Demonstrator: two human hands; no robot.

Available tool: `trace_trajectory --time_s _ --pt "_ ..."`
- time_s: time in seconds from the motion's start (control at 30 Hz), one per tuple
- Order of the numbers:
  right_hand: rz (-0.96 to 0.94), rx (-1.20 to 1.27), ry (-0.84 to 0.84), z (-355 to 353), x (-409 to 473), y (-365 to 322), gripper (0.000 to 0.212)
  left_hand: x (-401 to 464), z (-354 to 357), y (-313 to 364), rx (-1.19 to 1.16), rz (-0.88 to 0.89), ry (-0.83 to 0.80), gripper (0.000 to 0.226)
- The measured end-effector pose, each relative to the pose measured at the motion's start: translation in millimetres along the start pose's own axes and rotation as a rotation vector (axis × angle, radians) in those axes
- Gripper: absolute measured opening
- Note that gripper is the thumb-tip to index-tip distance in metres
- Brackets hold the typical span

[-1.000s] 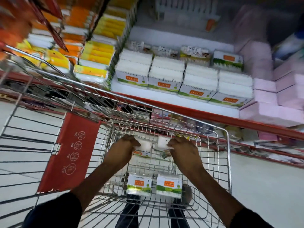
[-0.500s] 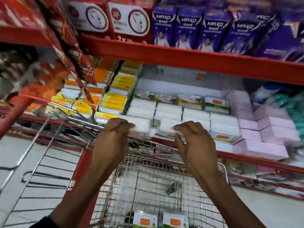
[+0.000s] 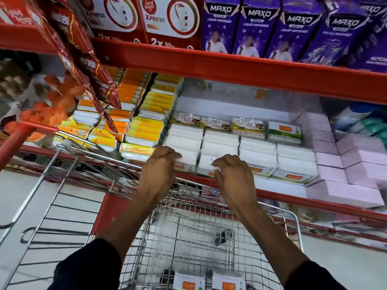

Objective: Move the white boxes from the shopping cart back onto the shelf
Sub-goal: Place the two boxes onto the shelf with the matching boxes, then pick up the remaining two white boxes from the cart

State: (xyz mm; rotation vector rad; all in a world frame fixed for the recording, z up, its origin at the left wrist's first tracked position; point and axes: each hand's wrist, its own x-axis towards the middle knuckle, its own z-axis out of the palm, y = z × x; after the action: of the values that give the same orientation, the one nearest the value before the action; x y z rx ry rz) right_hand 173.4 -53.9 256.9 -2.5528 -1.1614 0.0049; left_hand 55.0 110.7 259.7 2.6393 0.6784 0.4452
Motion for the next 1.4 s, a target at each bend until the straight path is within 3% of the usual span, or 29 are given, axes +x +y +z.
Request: trace_trajectory --time_s 0.53,0.73,0.83,0.97,1.1,1.13,1.23,1.4 --pt "-0.055 0.024 -0.004 6.2 -0.9 7.1 0.030 -8.2 14.3 -4.2 0.026 0.033 0.023 0.034" --pt "-0.136 0.090 0.113 14.2 -66.3 29.1 0.028 -80.6 42.1 0.5 -0.028 0.028 0.019 0.029" --pt "-0.081 0.079 -0.101 52.3 -116.7 49.4 0.026 -141.5 92.7 -9.8 -0.089 -0.038 -0.234 0.026" --pt "0.148 0.105 -0.593 127.2 -183.4 80.9 0.033 -213.3 163.7 -25.0 -0.126 -0.134 -0.676 0.037" --pt "0.092 -0.013 -0.904 177.8 -218.6 99.4 0.043 -247.4 213.3 -42.8 -0.040 -0.146 -0.988 0.050" --pt "0.081 -0.020 -0.934 186.4 -225.1 102.3 0.044 -254.9 220.4 -45.3 -0.016 -0.123 -1.026 0.051" --pt "0.071 -0.008 -0.934 194.0 -226.1 106.0 0.036 -264.7 238.5 -55.9 -0.033 -0.073 -0.932 0.055" --pt "0.082 0.033 -0.860 181.4 -223.8 104.9 0.025 -245.3 221.6 -46.3 -0.105 -0.043 -0.899 0.036"
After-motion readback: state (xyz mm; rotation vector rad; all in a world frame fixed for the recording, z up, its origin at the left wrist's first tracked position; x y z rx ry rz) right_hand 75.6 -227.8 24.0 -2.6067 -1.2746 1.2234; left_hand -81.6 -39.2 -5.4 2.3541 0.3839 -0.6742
